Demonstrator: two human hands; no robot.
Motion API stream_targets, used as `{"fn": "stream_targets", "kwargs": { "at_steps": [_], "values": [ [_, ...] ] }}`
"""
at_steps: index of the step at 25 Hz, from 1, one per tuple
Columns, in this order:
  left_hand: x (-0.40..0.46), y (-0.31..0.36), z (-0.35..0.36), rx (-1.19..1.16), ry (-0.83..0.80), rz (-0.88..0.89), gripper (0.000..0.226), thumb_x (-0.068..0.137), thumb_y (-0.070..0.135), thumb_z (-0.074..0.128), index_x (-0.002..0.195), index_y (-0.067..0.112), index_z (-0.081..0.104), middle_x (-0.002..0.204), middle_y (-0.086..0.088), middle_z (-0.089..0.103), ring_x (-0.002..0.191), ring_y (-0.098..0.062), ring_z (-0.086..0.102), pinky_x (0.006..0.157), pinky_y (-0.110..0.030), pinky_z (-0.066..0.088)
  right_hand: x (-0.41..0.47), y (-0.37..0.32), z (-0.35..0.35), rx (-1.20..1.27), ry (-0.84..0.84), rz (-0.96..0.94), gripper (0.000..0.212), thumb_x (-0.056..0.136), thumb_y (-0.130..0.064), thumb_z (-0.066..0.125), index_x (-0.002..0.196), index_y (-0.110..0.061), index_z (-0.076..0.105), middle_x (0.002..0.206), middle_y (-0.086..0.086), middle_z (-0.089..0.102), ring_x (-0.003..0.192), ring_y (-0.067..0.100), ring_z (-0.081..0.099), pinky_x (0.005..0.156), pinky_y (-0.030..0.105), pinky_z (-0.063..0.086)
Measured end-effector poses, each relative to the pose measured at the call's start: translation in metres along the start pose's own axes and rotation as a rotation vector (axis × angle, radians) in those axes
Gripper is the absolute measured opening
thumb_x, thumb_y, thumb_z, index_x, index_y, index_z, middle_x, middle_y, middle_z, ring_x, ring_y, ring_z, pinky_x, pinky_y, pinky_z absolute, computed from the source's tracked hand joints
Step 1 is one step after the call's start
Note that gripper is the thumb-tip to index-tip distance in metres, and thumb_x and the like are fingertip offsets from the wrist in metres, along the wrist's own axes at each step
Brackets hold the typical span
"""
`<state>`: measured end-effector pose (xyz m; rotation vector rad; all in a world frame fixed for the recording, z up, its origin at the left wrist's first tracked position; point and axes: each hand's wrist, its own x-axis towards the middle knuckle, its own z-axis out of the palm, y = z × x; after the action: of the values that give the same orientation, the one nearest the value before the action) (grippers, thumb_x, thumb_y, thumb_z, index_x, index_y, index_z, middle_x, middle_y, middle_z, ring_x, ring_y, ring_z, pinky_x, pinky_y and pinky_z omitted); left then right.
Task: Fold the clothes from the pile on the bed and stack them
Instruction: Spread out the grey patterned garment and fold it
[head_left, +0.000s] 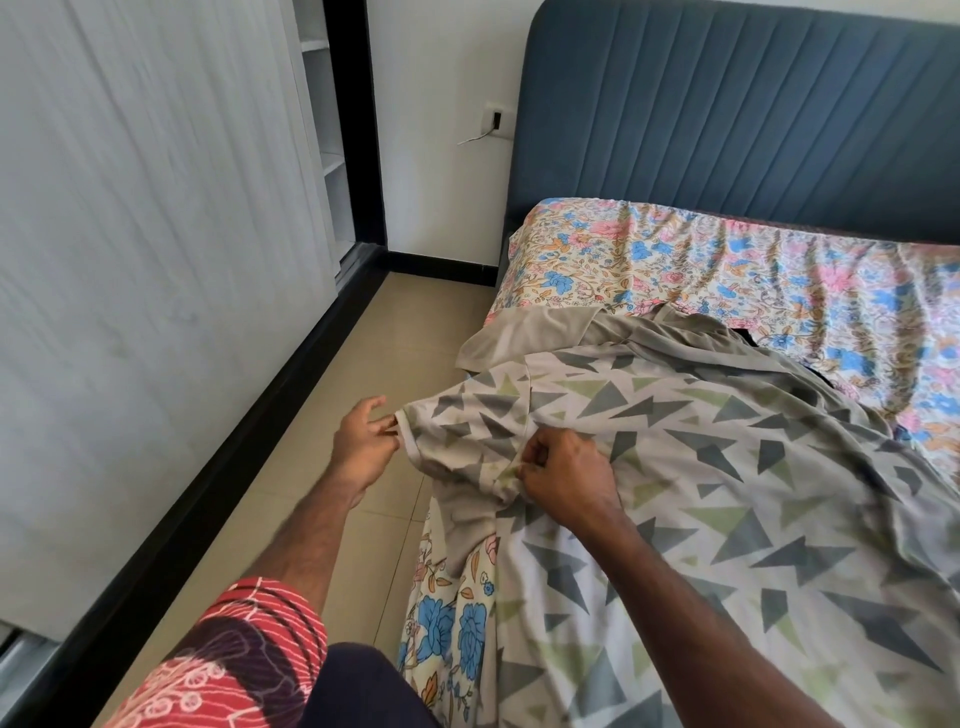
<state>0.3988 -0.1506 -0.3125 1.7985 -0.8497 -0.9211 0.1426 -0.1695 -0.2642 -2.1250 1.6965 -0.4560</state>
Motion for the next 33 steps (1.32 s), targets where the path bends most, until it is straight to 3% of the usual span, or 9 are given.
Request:
{"fn": "stream_targets", "kwargs": {
  "at_steps": [3,8,11,16,21,25,28,30,33],
  "values": [
    [-0.030,-0.004,0.008,0.086,0.110,-0.026,0.021,0.088,-0.001,0.070,0.103,0.012,0.066,0.096,-0.010,0.074,0.085,-0.023,0.072,0.066,-0.031,0.057,-0.006,-0.015,0.000,-0.043,0.087,-0.184,0.008,0.088,-0.023,0.066,0.096,-0.027,0.068,0.100,-0.005,0.068,0.088,0.018,0.062,0.089,0.041,0.055],
    [-0.123,-0.026,0.041,0.065,-0.238,-0.166,0.002,0.094,0.012,0.070,0.094,0.011,0.069,0.084,-0.007,0.076,0.063,-0.017,0.070,0.050,-0.027,0.051,0.002,-0.063,0.034,-0.352,-0.106,-0.522,0.051,0.088,-0.037,0.071,0.134,-0.023,0.053,0.141,0.000,0.058,0.131,0.023,0.053,0.113,0.048,0.031],
    [-0.164,-0.050,0.060,0.061,-0.254,-0.145,0.019,0.093,0.032,0.072,0.087,0.014,0.069,0.076,-0.004,0.074,0.061,-0.016,0.067,0.055,-0.032,0.056,0.014,-0.071,0.065,-0.648,-0.211,-0.460,0.078,0.090,-0.030,0.069,0.154,-0.013,0.028,0.163,0.010,0.035,0.154,0.026,0.027,0.124,0.060,0.011],
    [-0.193,-0.055,0.057,0.005,-0.310,0.024,0.035,0.091,0.041,0.074,0.078,0.009,0.064,0.060,0.005,0.061,0.052,-0.010,0.054,0.056,-0.031,0.048,0.022,-0.057,0.060,-0.631,-0.230,-0.378,0.059,0.107,-0.026,0.038,0.163,-0.016,0.020,0.169,0.003,0.025,0.158,0.021,0.015,0.125,0.058,-0.007],
    [-0.209,-0.054,0.060,0.111,-0.305,0.172,0.024,0.075,0.031,0.080,0.074,0.014,0.063,0.062,0.008,0.060,0.058,-0.004,0.051,0.063,-0.030,0.047,0.017,-0.066,0.044,-0.192,-0.199,-0.280,0.040,0.105,-0.022,0.042,0.145,-0.023,0.051,0.141,0.011,0.060,0.138,0.030,0.051,0.126,0.051,0.015],
    [-0.218,-0.042,0.061,-0.012,-0.277,0.267,0.013,0.080,0.018,0.066,0.090,0.027,0.068,0.073,0.000,0.065,0.067,-0.012,0.057,0.067,-0.036,0.050,0.007,-0.069,-0.002,0.804,-0.119,-0.100,0.025,0.109,-0.014,0.045,0.121,-0.010,0.067,0.100,0.002,0.072,0.095,0.017,0.072,0.077,0.020,0.053],
    [-0.233,-0.016,0.073,0.012,-0.235,0.418,0.028,0.083,0.021,0.061,0.104,0.038,0.069,0.072,-0.007,0.058,0.063,-0.021,0.052,0.061,-0.037,0.045,0.008,-0.034,-0.043,1.333,0.091,0.176,0.023,0.106,-0.026,0.056,0.101,-0.011,0.073,0.090,0.005,0.077,0.082,0.021,0.072,0.072,0.031,0.060],
    [-0.240,0.003,0.091,0.207,-0.218,0.565,0.029,0.087,0.028,0.061,0.115,0.033,0.067,0.076,-0.003,0.062,0.070,-0.019,0.059,0.064,-0.036,0.047,0.005,0.007,-0.056,1.410,0.278,0.371,0.026,0.104,-0.028,0.060,0.112,-0.007,0.070,0.102,0.012,0.077,0.088,0.025,0.074,0.083,0.042,0.063],
    [-0.257,0.021,0.119,0.596,-0.214,0.733,0.025,0.092,0.030,0.058,0.110,0.024,0.073,0.100,0.001,0.065,0.098,-0.021,0.061,0.081,-0.038,0.048,-0.009,0.072,-0.065,1.002,0.451,0.622,0.049,0.089,-0.028,0.072,0.131,-0.006,0.060,0.121,0.016,0.069,0.109,0.032,0.067,0.098,0.050,0.057]
  ]
}}
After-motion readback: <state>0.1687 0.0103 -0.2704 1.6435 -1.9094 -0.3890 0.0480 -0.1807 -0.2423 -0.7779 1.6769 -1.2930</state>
